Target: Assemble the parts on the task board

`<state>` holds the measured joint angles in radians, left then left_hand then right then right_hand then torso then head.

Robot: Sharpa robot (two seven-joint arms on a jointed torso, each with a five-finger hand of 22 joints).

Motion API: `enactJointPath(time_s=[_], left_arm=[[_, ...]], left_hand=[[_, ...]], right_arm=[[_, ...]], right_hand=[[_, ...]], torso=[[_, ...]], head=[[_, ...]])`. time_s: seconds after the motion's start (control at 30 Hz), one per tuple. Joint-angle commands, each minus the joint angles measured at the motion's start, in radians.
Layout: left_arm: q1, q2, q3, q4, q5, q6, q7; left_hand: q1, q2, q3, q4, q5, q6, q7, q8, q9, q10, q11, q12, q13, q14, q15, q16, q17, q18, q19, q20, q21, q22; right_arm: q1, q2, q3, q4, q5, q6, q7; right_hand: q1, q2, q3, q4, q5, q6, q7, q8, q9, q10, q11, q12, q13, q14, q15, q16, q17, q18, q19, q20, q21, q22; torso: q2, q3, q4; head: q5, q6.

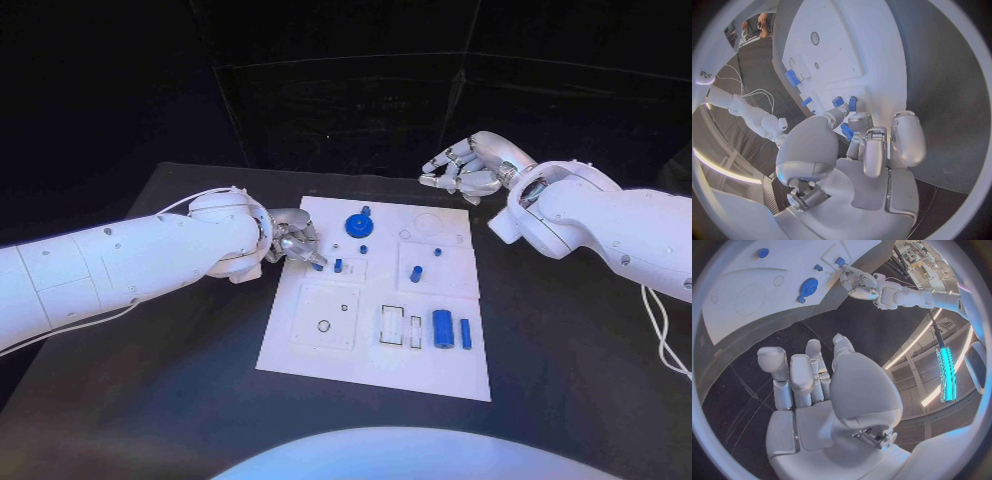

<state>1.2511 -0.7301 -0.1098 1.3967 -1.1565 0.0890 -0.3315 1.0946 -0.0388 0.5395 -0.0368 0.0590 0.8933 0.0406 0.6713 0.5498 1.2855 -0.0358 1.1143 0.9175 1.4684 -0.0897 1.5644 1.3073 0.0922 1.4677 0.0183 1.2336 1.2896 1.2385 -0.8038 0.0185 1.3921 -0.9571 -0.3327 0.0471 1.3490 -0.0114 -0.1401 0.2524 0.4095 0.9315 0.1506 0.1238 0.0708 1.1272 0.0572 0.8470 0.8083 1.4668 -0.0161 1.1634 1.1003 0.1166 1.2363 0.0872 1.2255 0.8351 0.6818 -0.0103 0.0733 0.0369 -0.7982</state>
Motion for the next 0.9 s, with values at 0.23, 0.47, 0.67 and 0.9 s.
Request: enactJointPath(time_s=[0.23, 0.47, 0.67, 0.9], left_arm=[[-0.001, 0.007, -0.001, -0.008, -0.003, -0.001, 0.002], [-0.001, 0.009, -0.001, -0.012, -0.003, -0.016, 0.003], [-0.001, 0.011, -0.001, -0.013, -0.003, -0.024, 0.003], [-0.001, 0.015, -0.001, -0.018, -0.003, -0.029, 0.003]], left_hand=[[-0.068, -0.025, 0.012, 0.004, 0.027, 0.014, -0.014, 0.023, 0.014, 0.013, -0.007, 0.018, 0.013, 0.102, -0.013, 0.006, 0.263, -0.017, 0.014, -0.011, 0.011, 0.008], [-0.105, -0.03, -0.006, 0.026, 0.027, 0.023, -0.019, 0.041, 0.024, 0.022, -0.011, 0.028, 0.021, 0.102, -0.016, 0.006, 0.263, -0.018, 0.017, -0.014, 0.018, 0.015], [-0.126, -0.03, -0.018, 0.039, 0.027, 0.026, -0.022, 0.056, 0.035, 0.026, -0.014, 0.033, 0.024, 0.102, -0.018, 0.006, 0.263, -0.019, 0.019, -0.017, 0.023, 0.02], [-0.142, -0.031, -0.029, 0.05, 0.026, 0.026, -0.024, 0.065, 0.042, 0.028, -0.016, 0.035, 0.026, 0.102, -0.019, 0.006, 0.263, -0.02, 0.021, -0.018, 0.025, 0.022]], right_arm=[[0.002, 0.0, 0.001, 0.002, -0.002, 0.003, 0.008], [0.002, 0.0, 0.001, 0.003, -0.002, 0.002, 0.008], [0.002, -0.001, 0.001, 0.003, -0.002, 0.002, 0.008], [0.002, -0.001, 0.001, 0.004, -0.002, 0.002, 0.007]], right_hand=[[-0.002, 0.009, -0.006, 0.005, 0.005, 0.002, -0.003, 0.007, -0.001, -0.009, 0.002, -0.005, -0.004, 0.011, -0.003, -0.007, -0.001, 0.019, -0.008, 0.0, -0.009, -0.004], [-0.002, 0.009, -0.006, 0.005, 0.005, 0.002, -0.003, 0.007, -0.001, -0.009, 0.002, -0.005, -0.004, 0.011, -0.003, -0.007, -0.001, 0.019, -0.008, 0.0, -0.009, -0.004], [-0.002, 0.009, -0.006, 0.005, 0.005, 0.002, -0.003, 0.007, -0.001, -0.009, 0.002, -0.005, -0.004, 0.011, -0.003, -0.007, -0.001, 0.019, -0.008, 0.0, -0.009, -0.004], [-0.002, 0.009, -0.006, 0.005, 0.005, 0.002, -0.003, 0.007, -0.001, -0.014, 0.003, -0.012, -0.012, 0.01, -0.003, -0.009, -0.003, 0.02, -0.01, 0.0, -0.011, -0.008]], torso=[[0.0, 0.0007, -0.0006], [0.0, 0.0, -0.0002], [0.0, 0.0, -0.0002], [0.001, 0.0001, -0.0003]], head=[[-0.001, 0.0], [-0.003, 0.001], [-0.004, 0.0], [-0.004, -0.001]])
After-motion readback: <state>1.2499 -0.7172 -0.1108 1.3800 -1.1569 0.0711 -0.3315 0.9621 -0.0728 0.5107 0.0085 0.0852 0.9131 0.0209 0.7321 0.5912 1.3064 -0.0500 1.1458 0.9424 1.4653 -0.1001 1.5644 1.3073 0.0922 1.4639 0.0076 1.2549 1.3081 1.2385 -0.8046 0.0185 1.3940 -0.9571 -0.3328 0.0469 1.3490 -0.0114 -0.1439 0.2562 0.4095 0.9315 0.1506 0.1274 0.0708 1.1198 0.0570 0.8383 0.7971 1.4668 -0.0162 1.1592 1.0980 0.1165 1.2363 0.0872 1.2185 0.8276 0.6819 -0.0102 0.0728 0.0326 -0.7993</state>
